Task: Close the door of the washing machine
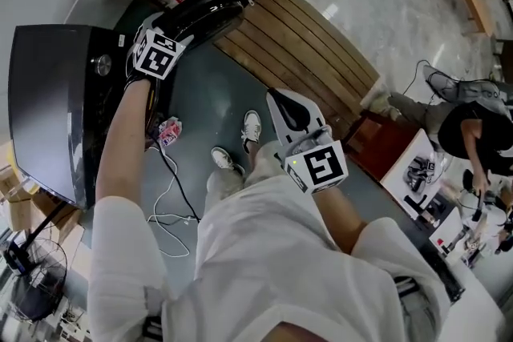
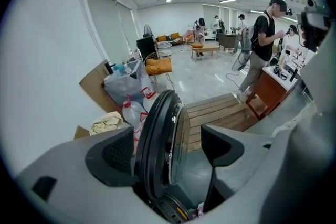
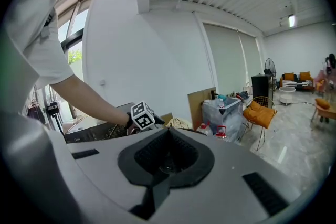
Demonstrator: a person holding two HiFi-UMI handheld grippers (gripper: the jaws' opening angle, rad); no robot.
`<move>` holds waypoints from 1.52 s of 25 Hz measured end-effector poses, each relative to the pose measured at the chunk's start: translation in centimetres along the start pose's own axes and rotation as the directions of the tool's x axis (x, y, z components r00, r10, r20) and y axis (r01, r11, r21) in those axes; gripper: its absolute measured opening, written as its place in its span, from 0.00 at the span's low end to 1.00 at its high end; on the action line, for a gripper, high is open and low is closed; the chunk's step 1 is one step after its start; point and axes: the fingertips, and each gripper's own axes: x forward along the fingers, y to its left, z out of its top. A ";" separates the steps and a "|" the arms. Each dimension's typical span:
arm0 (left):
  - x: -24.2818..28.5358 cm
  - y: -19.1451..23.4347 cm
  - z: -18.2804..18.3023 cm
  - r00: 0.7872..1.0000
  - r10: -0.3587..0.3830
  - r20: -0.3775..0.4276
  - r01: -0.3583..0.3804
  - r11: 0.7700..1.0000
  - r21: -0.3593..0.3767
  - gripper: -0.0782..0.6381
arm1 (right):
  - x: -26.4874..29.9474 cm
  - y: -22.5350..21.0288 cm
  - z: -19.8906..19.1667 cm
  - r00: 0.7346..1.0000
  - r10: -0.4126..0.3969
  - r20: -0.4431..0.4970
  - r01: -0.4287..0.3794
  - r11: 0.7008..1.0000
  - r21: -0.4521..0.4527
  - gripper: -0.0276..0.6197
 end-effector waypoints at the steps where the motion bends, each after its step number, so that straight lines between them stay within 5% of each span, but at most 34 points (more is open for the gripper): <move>1: 0.7 0.3 -0.1 1.000 -0.003 -0.021 0.003 1.000 0.009 0.64 | 0.1 -0.1 -0.5 1.000 0.000 -0.009 0.000 1.000 0.007 0.04; 16: 8.1 2.3 -0.4 0.974 -0.049 -0.223 0.071 0.993 0.093 0.64 | 0.3 -1.9 -4.6 0.998 -0.008 -0.065 0.012 0.998 0.060 0.04; 25: 9.3 2.5 -2.0 0.945 -0.062 -0.320 0.080 0.996 0.041 0.64 | -1.7 -3.0 -6.3 0.993 -0.035 -0.116 0.044 0.996 0.073 0.04; 33: 9.8 2.4 -2.0 0.941 -0.057 -0.333 0.065 0.998 0.011 0.59 | -2.1 -3.5 -6.6 0.993 -0.030 -0.117 0.043 0.994 0.105 0.04; 38: 9.1 2.1 -2.0 0.939 -0.056 -0.341 0.054 0.998 -0.013 0.49 | -2.3 -3.1 -6.4 0.994 -0.026 -0.102 0.038 0.992 0.120 0.04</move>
